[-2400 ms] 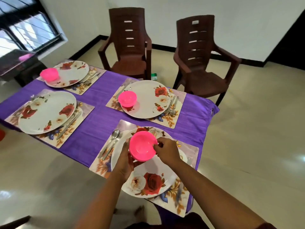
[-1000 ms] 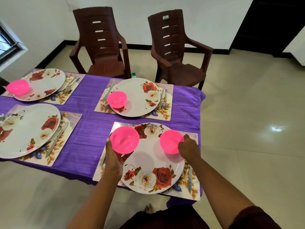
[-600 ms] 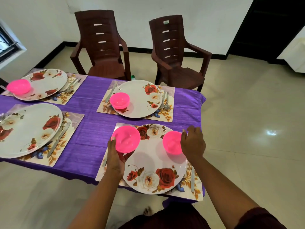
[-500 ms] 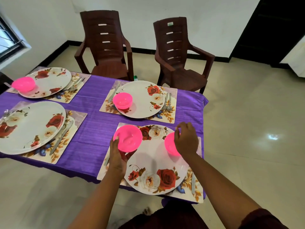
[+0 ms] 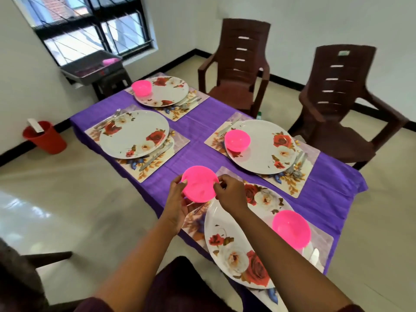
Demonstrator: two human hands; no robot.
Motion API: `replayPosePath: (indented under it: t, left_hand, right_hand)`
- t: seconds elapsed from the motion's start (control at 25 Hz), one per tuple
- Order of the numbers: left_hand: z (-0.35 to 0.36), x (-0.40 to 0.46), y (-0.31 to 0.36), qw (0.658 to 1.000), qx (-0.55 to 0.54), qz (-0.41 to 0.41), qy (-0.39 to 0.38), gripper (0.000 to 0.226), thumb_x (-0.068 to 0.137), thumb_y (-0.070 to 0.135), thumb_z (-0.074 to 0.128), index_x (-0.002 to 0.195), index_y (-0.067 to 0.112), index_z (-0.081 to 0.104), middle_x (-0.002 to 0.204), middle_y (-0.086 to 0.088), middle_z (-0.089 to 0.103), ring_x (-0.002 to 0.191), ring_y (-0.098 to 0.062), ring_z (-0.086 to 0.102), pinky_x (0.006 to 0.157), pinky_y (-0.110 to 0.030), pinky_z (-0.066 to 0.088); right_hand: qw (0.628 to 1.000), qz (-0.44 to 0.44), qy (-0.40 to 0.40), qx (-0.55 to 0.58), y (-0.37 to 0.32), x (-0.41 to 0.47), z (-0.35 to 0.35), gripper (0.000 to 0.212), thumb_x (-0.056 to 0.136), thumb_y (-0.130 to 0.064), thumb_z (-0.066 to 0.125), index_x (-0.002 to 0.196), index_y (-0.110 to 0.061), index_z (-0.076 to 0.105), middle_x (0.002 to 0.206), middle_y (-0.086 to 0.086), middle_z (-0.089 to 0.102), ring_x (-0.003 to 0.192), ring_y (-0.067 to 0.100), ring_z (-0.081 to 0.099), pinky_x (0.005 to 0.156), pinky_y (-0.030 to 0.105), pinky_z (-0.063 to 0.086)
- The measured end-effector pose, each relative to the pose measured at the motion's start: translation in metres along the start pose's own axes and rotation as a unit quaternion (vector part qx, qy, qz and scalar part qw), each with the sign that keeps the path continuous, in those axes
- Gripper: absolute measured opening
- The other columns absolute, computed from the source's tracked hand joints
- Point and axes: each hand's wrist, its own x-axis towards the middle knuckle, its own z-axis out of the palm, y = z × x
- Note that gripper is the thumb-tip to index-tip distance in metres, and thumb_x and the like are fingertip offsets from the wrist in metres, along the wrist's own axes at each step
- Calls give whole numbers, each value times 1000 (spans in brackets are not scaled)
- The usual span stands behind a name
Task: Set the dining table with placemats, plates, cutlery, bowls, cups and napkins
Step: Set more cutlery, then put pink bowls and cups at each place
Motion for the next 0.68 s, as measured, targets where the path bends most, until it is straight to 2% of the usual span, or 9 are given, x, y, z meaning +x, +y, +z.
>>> replayPosePath:
  t: [0.12,0.2,0.32,0.44,0.56,0.68]
  left_hand:
    - [-15,3,14,999,17,16,41,45,90,42,61,126,21,45,127,-19,55,107,-40,63,78,-50,58]
    - [-25,14,28,996,33,34,70,44,93,41,58,128,18,47,125,-16,57,103,-37,65,73,-45,59]
    - [-45,45,54,994,45,46,87,37,94,34,60,126,18,52,124,-13,59,103,-35,65,76,-47,59]
    - [-78,87,91,994,58,56,73,31,94,27,61,123,16,56,122,-13,62,103,-34,65,77,-45,58]
    - [-119,144,140,992,107,45,47,37,92,29,63,125,13,57,120,-12,65,102,-29,67,73,-40,59]
    - [-153,189,181,987,156,26,24,33,92,29,63,120,12,59,115,-12,67,99,-29,68,74,-46,60]
  right_hand:
    - [999,-3,-29,19,-13,11,21,14,87,-16,59,73,-15,59,66,3,62,66,27,63,61,34,48]
    - [999,-8,-38,21,-22,26,36,9,87,-16,60,78,-15,62,67,3,62,67,28,64,62,33,48]
    - [999,-2,-30,23,-35,61,66,10,86,-18,62,87,-10,68,71,7,68,69,29,67,66,38,53]
    - [999,5,-26,17,-57,99,109,11,85,-17,62,87,-9,70,72,10,70,68,30,67,67,41,53]
    - [999,30,-4,19,-87,143,158,14,86,-16,62,93,-9,72,73,10,70,69,29,68,68,40,54]
    - [997,74,6,22,-108,175,204,15,86,-19,63,97,-13,71,73,7,71,68,27,68,69,39,56]
